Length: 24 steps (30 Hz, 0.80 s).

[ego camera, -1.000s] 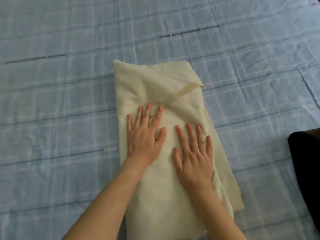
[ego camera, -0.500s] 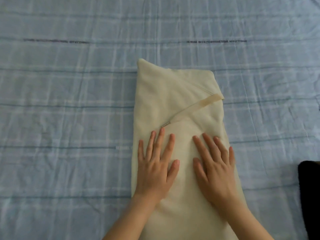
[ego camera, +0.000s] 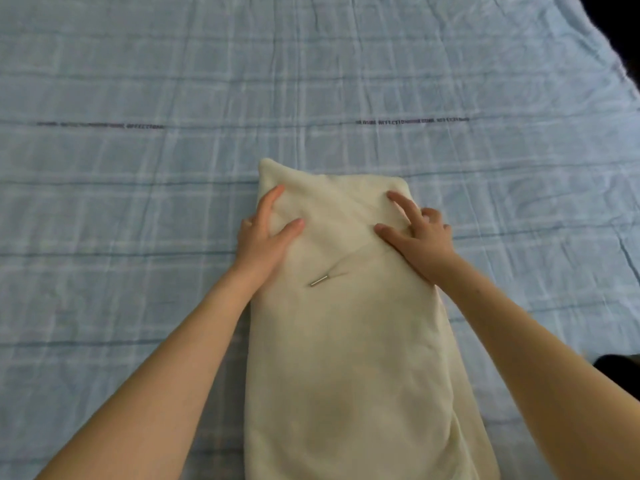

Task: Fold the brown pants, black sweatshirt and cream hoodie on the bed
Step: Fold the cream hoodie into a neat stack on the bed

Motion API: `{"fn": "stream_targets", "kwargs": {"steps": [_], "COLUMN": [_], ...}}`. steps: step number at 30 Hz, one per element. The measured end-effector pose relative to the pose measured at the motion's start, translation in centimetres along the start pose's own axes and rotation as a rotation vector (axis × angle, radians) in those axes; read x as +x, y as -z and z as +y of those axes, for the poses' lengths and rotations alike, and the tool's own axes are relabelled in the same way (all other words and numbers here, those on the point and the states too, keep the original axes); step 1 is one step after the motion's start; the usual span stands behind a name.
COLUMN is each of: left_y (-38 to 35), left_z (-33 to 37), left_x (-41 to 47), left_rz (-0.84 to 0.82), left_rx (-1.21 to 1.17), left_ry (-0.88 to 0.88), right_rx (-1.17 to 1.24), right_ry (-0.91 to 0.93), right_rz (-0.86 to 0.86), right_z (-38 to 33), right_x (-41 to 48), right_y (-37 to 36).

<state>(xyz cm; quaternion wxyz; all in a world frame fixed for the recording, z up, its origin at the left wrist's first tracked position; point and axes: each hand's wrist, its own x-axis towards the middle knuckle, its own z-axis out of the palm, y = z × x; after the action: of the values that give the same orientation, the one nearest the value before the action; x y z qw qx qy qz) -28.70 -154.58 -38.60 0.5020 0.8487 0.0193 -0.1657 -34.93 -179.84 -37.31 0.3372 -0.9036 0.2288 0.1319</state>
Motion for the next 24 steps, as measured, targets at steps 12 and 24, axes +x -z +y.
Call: {"fn": "stream_targets", "kwargs": {"steps": [12,24], "left_y": [2.5,5.1], "left_z": [3.1,9.0], "left_x": [2.4,-3.2], "left_rz": [0.004,-0.001], "left_rx": [-0.459,-0.202], "left_ry": [-0.034,-0.432], "right_rx": [0.715,0.540], "right_ry": [0.127,0.411], "right_rz": [-0.159,-0.044], "right_z": [-1.0,-1.9], "right_x": [0.7,-6.0], "right_y": [4.2,9.9]}}
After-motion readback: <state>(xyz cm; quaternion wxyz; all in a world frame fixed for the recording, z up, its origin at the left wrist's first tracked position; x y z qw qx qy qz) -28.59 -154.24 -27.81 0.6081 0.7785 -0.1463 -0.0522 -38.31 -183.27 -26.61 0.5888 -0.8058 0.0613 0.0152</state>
